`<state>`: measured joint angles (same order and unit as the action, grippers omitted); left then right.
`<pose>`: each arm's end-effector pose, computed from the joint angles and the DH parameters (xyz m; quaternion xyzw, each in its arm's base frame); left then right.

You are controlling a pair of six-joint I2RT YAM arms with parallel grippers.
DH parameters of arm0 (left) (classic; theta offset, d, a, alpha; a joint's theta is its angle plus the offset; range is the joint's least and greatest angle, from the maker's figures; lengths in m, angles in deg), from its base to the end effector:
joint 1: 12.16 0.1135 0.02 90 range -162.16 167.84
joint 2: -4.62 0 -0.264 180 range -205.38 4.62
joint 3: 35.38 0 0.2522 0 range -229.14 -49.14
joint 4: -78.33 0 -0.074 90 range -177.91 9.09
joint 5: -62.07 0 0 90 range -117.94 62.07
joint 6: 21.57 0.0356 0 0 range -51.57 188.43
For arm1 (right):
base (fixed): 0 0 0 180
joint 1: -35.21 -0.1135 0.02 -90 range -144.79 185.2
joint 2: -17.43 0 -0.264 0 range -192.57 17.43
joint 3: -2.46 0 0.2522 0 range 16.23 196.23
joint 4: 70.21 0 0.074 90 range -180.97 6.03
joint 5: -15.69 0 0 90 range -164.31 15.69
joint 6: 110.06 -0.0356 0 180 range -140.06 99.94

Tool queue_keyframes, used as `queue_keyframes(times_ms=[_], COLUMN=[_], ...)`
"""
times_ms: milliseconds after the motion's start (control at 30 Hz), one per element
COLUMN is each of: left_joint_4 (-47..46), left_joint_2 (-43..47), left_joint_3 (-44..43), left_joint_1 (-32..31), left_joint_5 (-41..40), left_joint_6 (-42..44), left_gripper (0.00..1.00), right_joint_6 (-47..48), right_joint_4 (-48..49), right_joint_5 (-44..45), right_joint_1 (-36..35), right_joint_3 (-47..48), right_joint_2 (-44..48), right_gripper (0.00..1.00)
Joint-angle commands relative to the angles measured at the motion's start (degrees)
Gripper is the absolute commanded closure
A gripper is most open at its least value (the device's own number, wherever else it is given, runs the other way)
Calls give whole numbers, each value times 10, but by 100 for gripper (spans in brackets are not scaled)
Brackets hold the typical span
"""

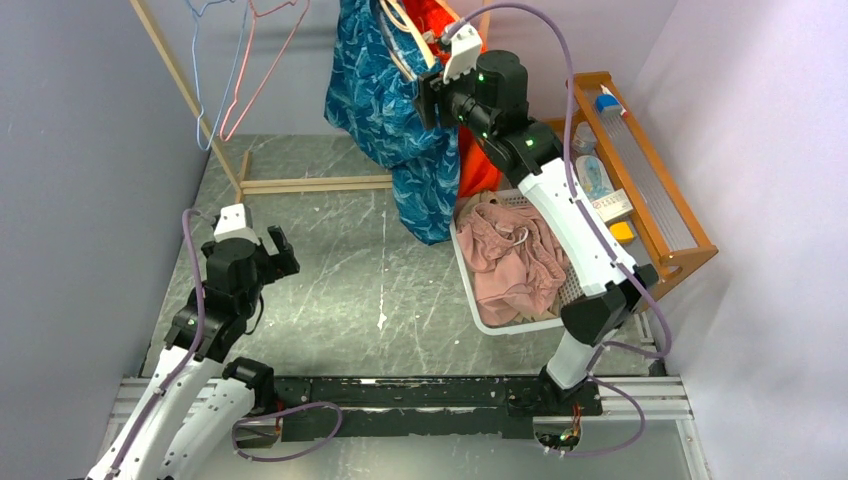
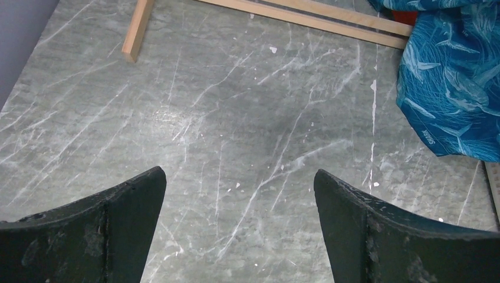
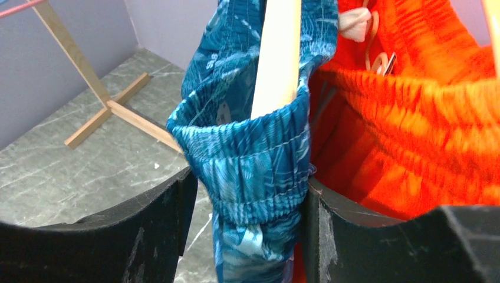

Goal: Remove the shorts from the hanger
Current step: Pick up the hanger from the clothes rod.

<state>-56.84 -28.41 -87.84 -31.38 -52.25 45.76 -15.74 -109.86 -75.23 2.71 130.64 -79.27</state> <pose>0.1301 -0.0298 0.2956 -0.1374 0.8225 -0.0204 0.5515 0.3154 0.2016 0.4918 -0.2436 0.7153 0.1653 0.6337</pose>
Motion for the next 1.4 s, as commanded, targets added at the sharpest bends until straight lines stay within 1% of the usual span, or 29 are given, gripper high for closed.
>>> queue_keyframes(times_ms=[0, 133, 200, 233, 267, 367, 433, 500, 600, 667, 767, 833, 1067, 1367], left_joint_4=[-39, -55, -55, -53, -50, -47, -46, -47, -54, -60, -59, -55, -56, -58], left_joint_2=[-1, -18, -27, -32, -35, -36, -29, -19, -8, -6, -15, -23, -40, -32], left_joint_3=[3, 9, 7, 5, 3, 1, 2, 6, 12, 15, 15, 11, 8, 11], left_joint_1=[4, 5, 6, 6, 7, 8, 8, 8, 8, 8, 9, 9, 11, 12], left_joint_5=[8, 16, 17, 17, 16, 12, 1, -13, -17, -10, -10, -12, -3, -11], left_joint_6=[28, 34, 35, 35, 35, 34, 31, 29, 31, 34, 34, 32, 32, 33], left_gripper=[1, 1, 1, 1, 1, 1, 1, 1, 1, 1, 1, 1, 1, 1], right_joint_6=[11, 4, -3, -2, -3, -1, 3, -1, -24, -73, -130, -150, -176, -187], right_joint_4=[-30, -26, -20, -17, -11, 18, 55, 75, 90, 134, 214, 255, 278, 287], right_joint_5=[-33, -62, -60, -56, -51, -47, -51, -42, -42, -35, -45, -49, -62, -88], right_joint_1=[10, 10, 10, 10, 10, 10, 10, 10, 10, 10, 10, 10, 10, 10], right_joint_3=[71, 81, 76, 73, 67, 29, -6, -17, -14, -28, -82, -114, -116, -94], right_joint_2=[-38, -52, -50, -47, -42, -14, 6, 12, 7, 8, 37, 50, 52, 46], right_gripper=[40, 50, 62, 66, 67, 81, 84, 100, 100, 100, 100, 100, 100, 100])
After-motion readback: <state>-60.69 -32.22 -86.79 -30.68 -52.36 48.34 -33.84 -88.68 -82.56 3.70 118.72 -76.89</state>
